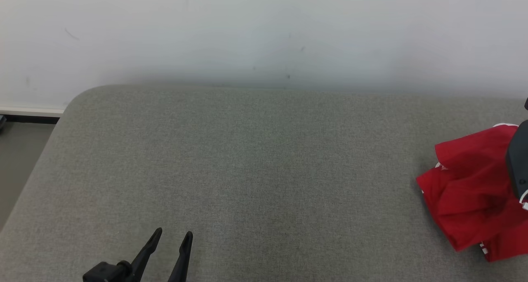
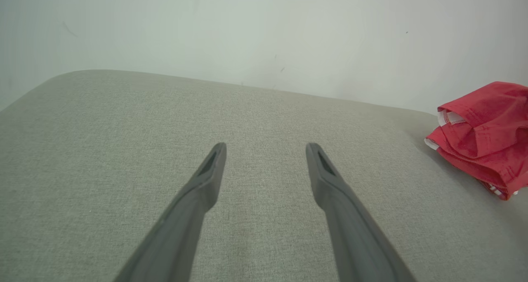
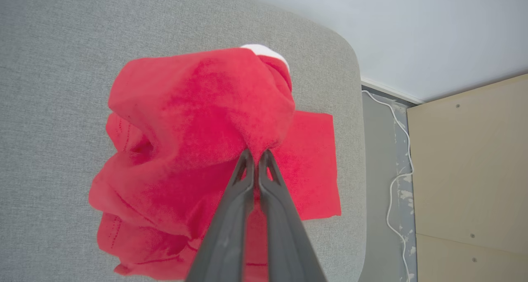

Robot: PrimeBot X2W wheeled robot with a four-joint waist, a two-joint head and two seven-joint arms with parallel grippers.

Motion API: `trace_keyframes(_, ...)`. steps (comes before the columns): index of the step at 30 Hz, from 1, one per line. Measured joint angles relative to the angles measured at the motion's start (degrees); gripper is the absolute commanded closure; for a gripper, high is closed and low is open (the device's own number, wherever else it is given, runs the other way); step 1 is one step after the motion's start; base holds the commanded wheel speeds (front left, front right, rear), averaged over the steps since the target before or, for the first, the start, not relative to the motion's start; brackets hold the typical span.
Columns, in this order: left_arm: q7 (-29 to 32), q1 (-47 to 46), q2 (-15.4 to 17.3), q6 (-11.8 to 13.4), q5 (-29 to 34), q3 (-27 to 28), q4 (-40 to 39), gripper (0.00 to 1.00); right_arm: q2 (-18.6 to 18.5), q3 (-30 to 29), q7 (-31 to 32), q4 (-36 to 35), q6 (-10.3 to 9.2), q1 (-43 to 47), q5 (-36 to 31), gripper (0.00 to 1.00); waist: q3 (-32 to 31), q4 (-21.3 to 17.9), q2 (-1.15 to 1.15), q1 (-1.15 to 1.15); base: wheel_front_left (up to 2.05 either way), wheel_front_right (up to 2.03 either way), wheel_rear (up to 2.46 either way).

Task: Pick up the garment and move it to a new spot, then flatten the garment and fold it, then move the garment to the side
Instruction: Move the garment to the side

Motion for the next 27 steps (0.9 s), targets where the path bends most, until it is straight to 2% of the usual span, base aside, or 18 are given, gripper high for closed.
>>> trace_keyframes(9,0.8,-0.5,0.2,0.0,0.3,0.0,-0.8,0.00,-5.5,3.1,-1.3,0.0,1.10,1.3,-7.2,1.00,2.3,-0.5,0.00,0.00,0.00,0.00,0.00)
trace_keyframes(12,0.9,-1.5,0.2,0.0,0.3,0.0,-0.9,0.00,-6.1,3.6,-2.2,0.8,1.45,1.3,-8.4,1.00,3.1,-0.6,0.00,0.00,0.00,0.00,0.00)
trace_keyframes(13,1.0,-1.5,0.2,0.0,0.3,0.0,-0.9,0.00,-6.0,3.6,-2.7,1.2,1.41,1.3,-8.7,0.69,3.4,-0.6,0.00,0.00,0.00,0.00,0.00)
trace_keyframes(14,1.1,-1.5,0.2,0.0,0.3,-0.1,-0.9,0.00,-5.9,3.6,-3.3,1.6,1.30,1.4,-9.0,0.00,3.6,-0.6,0.00,0.00,0.00,0.00,0.00)
trace_keyframes(27,1.8,-3.3,0.2,-0.1,0.4,-0.4,-0.6,0.00,-5.3,4.2,-9.5,3.5,0.21,1.5,-11.7,0.00,4.5,-0.5,0.00,-0.01,0.00,0.00,0.00)
